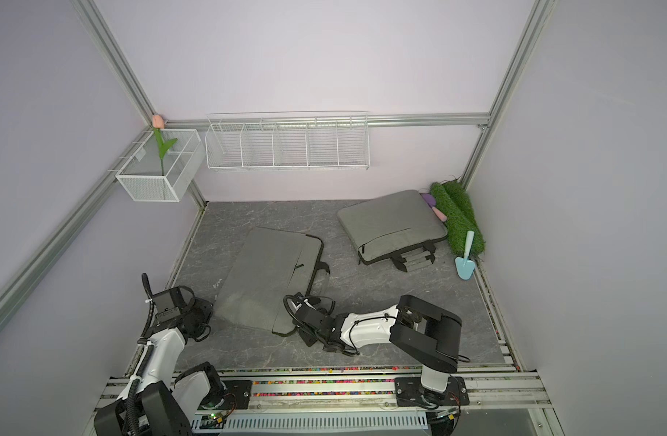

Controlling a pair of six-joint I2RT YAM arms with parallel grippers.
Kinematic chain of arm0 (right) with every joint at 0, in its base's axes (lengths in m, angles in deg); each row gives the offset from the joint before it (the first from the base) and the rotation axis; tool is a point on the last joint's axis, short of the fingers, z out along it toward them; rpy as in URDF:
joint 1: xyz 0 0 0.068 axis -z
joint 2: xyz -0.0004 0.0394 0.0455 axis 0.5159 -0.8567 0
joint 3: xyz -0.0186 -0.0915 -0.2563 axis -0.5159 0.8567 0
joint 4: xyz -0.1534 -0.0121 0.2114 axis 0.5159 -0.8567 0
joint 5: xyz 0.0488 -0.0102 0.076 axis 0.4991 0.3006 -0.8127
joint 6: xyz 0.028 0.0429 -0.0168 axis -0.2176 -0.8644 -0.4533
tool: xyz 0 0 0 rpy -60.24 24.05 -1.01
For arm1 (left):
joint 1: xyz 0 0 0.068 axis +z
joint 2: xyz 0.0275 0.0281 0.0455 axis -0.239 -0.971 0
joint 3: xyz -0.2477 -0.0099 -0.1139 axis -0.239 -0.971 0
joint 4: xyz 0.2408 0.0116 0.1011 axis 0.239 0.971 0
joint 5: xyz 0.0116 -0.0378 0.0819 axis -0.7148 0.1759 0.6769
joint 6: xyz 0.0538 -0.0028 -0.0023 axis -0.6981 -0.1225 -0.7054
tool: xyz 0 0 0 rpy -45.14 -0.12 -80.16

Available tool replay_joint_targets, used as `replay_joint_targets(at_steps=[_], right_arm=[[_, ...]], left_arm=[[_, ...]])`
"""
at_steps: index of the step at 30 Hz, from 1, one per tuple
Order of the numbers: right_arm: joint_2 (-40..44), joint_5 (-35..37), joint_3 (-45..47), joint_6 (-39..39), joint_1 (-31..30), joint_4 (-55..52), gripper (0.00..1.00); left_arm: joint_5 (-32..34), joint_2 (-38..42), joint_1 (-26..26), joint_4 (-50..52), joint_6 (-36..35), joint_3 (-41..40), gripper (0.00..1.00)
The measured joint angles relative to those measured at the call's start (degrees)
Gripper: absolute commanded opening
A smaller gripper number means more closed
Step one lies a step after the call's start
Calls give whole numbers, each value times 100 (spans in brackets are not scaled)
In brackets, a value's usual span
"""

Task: Put the mouse into the laptop bag
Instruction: Zip the zipper on the zippered laptop bag.

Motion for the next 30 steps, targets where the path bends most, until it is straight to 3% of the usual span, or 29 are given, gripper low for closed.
replay_joint_targets(at_steps=[9, 10, 13, 14, 21, 24, 27, 30], right_arm=[[214, -420, -42, 74, -407, -179, 7], [214, -424, -42, 57, -411, -179, 6], [214, -605, -39, 13, -186, -160, 7], [214, -708, -31, -4, -42, -136, 7], [133, -940, -13, -24, 575, -46, 7], [94, -1005, 2, -20, 660, 11, 6], [94, -1161, 96, -4, 763, 175, 7], [94, -1281, 210, 0, 953, 330, 7]], left_arm=[[-57, 511, 0, 205, 103, -20, 3], [-61, 579, 0, 249, 98, -20, 20], [-74, 734, -4, 431, 22, -17, 83], [-96, 767, -11, 487, -15, -15, 90], [-756, 568, -46, 1633, -463, 702, 86], [-1314, 754, -391, 1539, -409, 901, 83], [-1443, 903, -1679, 1078, -103, 925, 83], [-1207, 540, -3060, 332, 243, 1005, 80]])
